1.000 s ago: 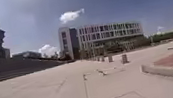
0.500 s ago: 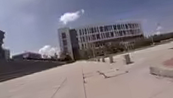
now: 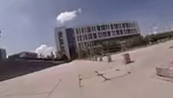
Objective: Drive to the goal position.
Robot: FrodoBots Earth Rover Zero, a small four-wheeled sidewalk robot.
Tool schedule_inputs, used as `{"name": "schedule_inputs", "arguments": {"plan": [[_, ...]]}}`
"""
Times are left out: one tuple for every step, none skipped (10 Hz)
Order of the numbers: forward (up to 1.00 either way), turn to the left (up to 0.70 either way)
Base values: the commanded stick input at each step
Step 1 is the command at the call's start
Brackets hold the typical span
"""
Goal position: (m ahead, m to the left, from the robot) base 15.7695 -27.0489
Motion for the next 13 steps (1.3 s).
{"name": "schedule_inputs", "arguments": {"plan": [[0.7,-0.33],[0.7,-0.33],[0.7,-0.33],[0.7,-0.33],[0.7,-0.33],[0.7,-0.33],[0.7,-0.33],[0.7,-0.33],[0.7,-0.33],[0.7,-0.33],[0.7,-0.19],[0.7,-0.05],[0.7,0.02]]}}
